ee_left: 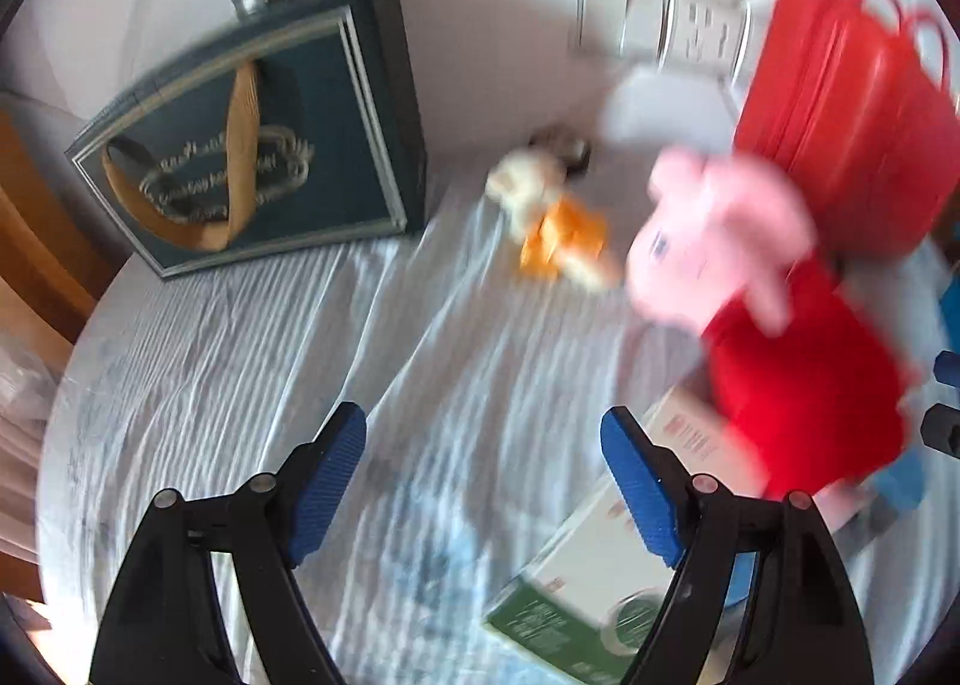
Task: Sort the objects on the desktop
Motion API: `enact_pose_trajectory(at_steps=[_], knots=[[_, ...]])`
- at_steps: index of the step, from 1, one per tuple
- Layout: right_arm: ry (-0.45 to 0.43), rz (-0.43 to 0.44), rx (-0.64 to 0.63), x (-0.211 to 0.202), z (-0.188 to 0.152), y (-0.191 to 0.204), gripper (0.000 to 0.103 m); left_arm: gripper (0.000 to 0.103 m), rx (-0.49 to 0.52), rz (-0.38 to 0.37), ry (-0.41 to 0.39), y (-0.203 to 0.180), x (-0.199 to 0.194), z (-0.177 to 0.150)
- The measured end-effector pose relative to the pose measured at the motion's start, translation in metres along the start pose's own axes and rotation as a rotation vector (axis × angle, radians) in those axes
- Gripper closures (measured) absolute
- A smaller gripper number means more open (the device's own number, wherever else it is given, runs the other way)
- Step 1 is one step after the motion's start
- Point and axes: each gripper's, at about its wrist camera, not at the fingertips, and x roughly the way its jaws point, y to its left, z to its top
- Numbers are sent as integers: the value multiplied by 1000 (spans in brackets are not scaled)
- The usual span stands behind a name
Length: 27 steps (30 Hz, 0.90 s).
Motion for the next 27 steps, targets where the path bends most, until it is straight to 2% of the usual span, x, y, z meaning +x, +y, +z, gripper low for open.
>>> enact_pose_trajectory(at_steps=[3,6,7,8,10,13,14,16,19,23,24,27], knots=[[-94,-26,14,-21,22,-3,19,22,1,31,-40,-12,-2,17],[-147,-96,19,-15,50,-12,22,22,2,86,-27,-15,20,27],[-145,-140,26,-10,56,-14,35,22,-12,88,-11,-19,29,32],[-132,-154,31,1,64,-17,42,22,-24,84,4,-19,39,40],[-107,-174,46,21,70,-24,44,22,-37,61,34,-28,49,44],[-38,-180,68,67,75,-28,44,22,-10,-25,81,-50,65,39],[5,-148,61,77,67,-28,44,28,6,-30,86,-54,64,34],[46,-100,40,86,53,-23,47,30,30,-32,67,-60,52,20],[32,-81,21,66,32,-20,45,30,15,-85,84,-55,29,-7],[41,-59,-33,31,-11,-10,45,30,95,-80,108,-59,-1,-56],[45,-50,-43,23,-20,-9,43,30,110,-76,123,-59,-6,-67],[69,-7,-43,7,-49,-5,26,30,121,-28,125,-52,-21,-96]])
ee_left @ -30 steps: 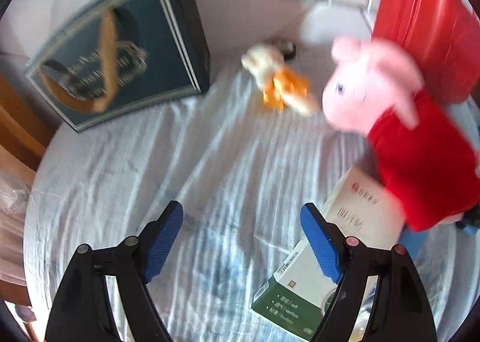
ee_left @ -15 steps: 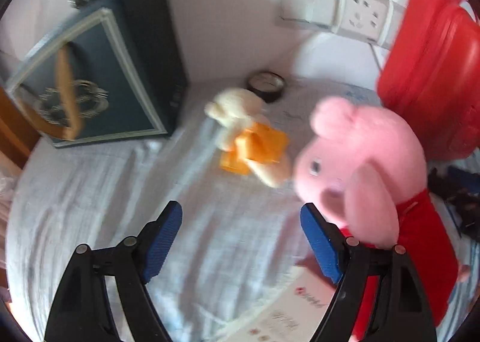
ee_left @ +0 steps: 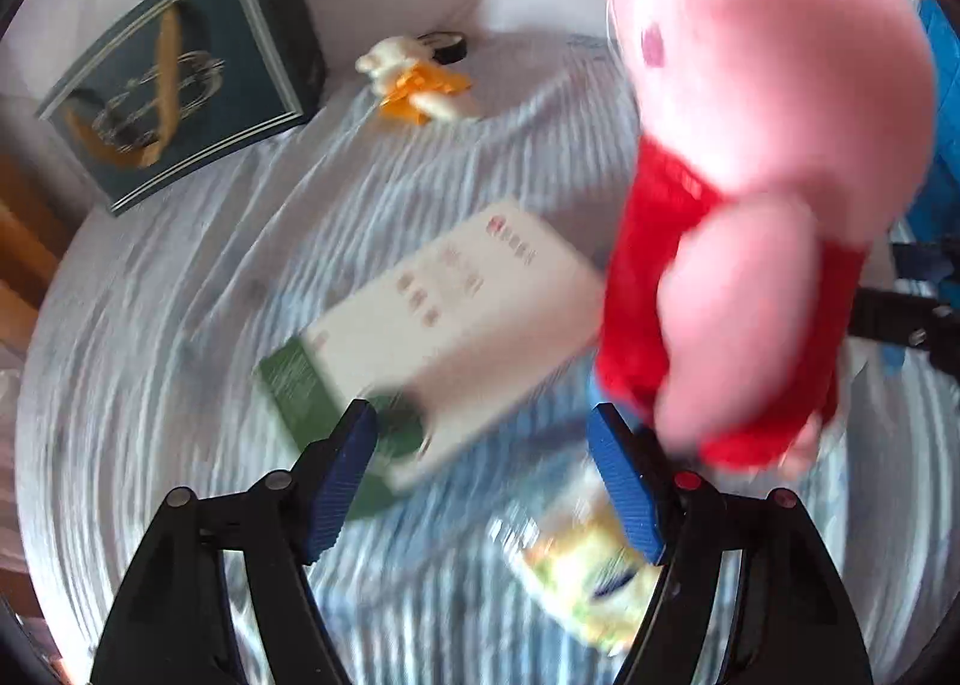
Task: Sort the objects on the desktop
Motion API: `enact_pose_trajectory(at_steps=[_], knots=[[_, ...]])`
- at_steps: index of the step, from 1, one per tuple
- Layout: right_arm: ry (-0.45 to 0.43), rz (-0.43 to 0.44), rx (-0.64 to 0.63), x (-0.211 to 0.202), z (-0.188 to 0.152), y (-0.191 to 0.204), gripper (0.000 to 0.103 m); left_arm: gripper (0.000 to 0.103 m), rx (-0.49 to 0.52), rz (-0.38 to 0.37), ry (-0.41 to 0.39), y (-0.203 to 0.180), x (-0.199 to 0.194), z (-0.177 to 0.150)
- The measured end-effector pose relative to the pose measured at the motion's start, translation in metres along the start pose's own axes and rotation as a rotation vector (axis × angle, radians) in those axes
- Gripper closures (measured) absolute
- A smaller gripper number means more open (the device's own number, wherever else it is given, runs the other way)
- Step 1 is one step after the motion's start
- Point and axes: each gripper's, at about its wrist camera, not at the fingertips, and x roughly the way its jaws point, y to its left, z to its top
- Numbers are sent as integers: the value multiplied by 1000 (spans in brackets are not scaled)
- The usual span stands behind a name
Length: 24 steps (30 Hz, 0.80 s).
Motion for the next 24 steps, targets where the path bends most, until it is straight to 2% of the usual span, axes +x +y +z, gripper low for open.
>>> enact_pose_trajectory(at_steps=[3,5,6,9,13,16,19,20,23,24], knots=[[-22,0,56,-11,-20,-4,24,30,-50,29,-28,13,-19,-18],[-49,23,136,-22,-31,-15,19,26,-86,33,-39,18,-31,-26],[-57,25,158,-26,-35,-19,16,25,-102,24,-37,20,-34,-28],[-51,5,172,-26,-41,-16,15,25,-136,-18,-18,14,-35,-32],[-66,-42,198,-42,-50,-24,15,25,-155,-53,48,-15,-20,-42],[-50,-68,242,-32,-51,-39,14,25,-136,-51,108,-33,-1,-52],[-23,-32,312,-23,-59,-51,14,25,-138,-45,133,-37,12,-56],[-16,-12,338,-18,-60,-54,14,28,-146,-54,129,-36,14,-56],[-2,-9,351,-4,-58,-53,14,61,-138,-62,95,-35,11,-53],[-1,-11,355,0,-56,-53,14,68,-145,-80,93,-33,10,-51]])
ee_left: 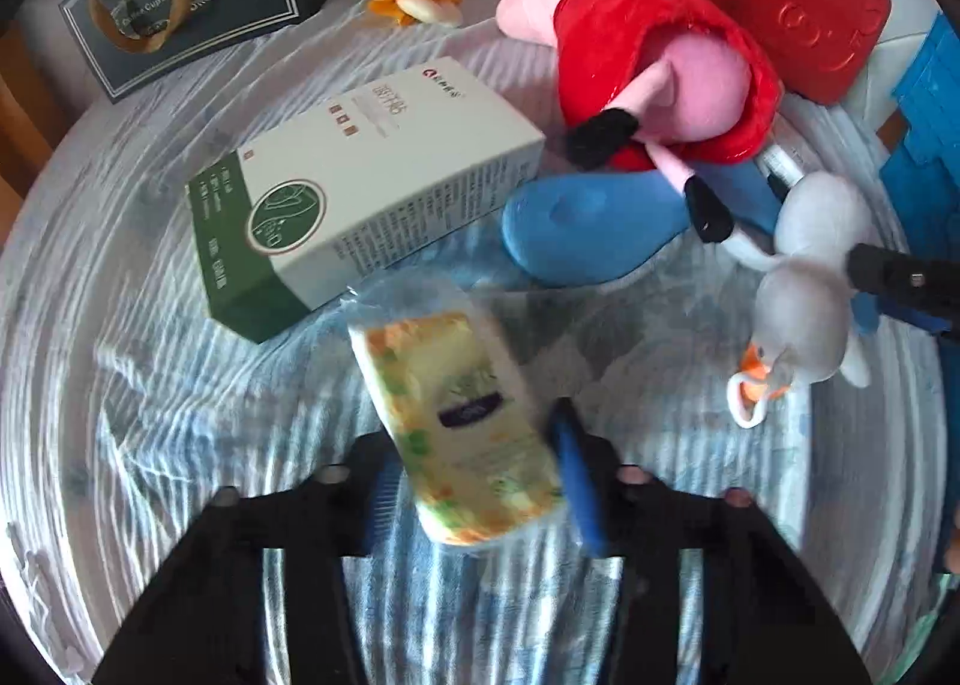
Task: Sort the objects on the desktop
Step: 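Grasp the snack packet with the left gripper while the right grasps the white plush, then carry the snack packet and white plush over the crate and open both grippers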
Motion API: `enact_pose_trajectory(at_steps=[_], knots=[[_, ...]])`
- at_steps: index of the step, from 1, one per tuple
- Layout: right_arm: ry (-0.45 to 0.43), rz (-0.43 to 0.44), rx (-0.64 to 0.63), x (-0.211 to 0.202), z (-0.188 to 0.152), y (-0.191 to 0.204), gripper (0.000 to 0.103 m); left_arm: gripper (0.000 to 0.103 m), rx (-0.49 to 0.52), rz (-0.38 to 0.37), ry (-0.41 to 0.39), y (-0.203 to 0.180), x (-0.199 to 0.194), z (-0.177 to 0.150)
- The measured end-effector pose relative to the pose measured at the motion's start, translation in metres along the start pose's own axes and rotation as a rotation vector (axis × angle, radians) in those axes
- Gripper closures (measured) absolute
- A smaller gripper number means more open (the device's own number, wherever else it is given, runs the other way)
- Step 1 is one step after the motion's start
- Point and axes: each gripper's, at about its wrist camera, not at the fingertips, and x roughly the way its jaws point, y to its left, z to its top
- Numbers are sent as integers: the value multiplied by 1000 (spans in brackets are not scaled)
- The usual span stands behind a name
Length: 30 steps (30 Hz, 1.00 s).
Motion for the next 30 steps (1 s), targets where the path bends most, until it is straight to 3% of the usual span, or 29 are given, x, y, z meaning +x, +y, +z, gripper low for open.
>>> enact_pose_trajectory(at_steps=[3,5,6,10,15,25,30], knots=[[-8,19,10,13,7,6,14,82,25,4,-41,-1,-6,2],[-15,8,7,22,9,9,27,87,37,2,-74,-2,-14,3],[-18,3,0,25,10,10,46,87,41,-1,-89,-3,-18,3],[-41,-13,-35,24,8,16,49,89,54,10,-136,-6,-35,2],[-132,-15,-102,-17,-4,30,49,89,58,13,-215,-12,-67,1],[-392,-90,-239,-144,-52,59,49,89,94,25,-461,-44,-181,-17],[-539,-146,-243,-213,-86,67,49,89,146,5,-557,-72,-232,-38]])
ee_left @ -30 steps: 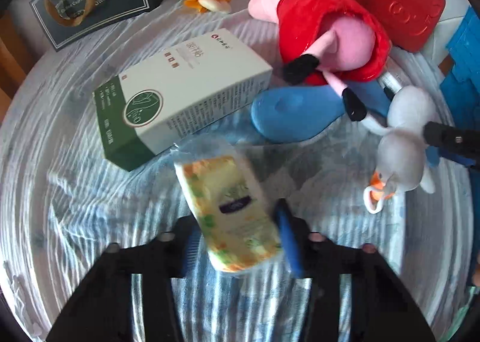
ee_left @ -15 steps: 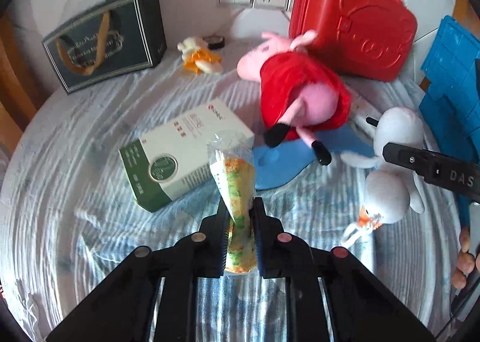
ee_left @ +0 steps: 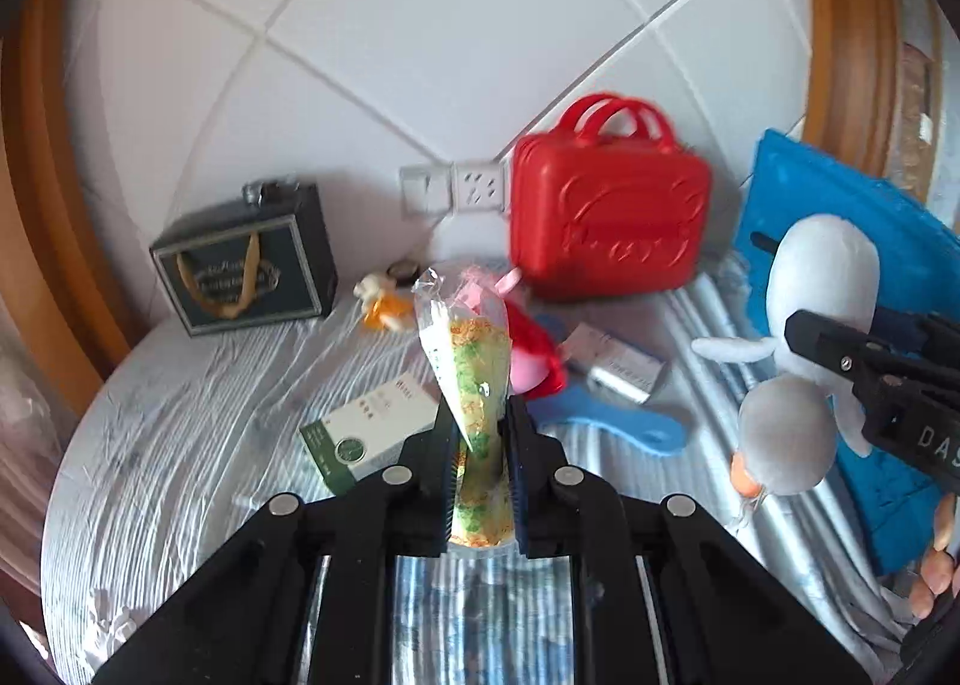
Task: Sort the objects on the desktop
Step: 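Carry the snack packet and white plush over the crate and open both grippers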
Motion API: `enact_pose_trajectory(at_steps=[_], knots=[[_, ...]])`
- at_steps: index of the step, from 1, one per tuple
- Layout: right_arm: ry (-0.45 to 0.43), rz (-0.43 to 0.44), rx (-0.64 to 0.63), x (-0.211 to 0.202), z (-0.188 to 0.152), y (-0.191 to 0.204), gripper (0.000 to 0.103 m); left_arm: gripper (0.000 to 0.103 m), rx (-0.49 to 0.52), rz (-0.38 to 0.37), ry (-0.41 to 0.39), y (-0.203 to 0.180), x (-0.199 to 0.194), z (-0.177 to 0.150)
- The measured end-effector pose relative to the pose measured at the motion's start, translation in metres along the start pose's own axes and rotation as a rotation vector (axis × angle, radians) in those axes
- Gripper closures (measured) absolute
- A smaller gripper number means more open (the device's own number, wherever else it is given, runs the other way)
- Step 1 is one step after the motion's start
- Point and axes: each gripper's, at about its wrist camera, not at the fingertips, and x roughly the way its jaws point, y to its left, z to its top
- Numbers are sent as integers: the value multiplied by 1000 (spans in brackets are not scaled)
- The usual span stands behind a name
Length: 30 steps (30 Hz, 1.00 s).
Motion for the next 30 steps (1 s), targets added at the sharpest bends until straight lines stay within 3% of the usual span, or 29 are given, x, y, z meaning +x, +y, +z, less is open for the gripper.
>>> enact_pose_trajectory(at_steps=[8,12,17,22,27,30], knots=[[-193,-108,60,-125,1,-50,49,89,90,-110,-149,-89,-76,25],[-282,-183,101,-185,-3,-98,49,89,137,-185,-217,-153,-104,44],[-355,-349,134,-248,-15,-177,48,89,212,-295,-288,-252,-136,61],[-344,-494,157,-276,-33,-253,48,89,297,-387,-279,-351,-143,65],[-276,-603,177,-273,-51,-314,48,89,369,-415,-256,-409,-143,63],[-233,-607,209,-267,-59,-343,48,89,396,-418,-229,-431,-139,59]])
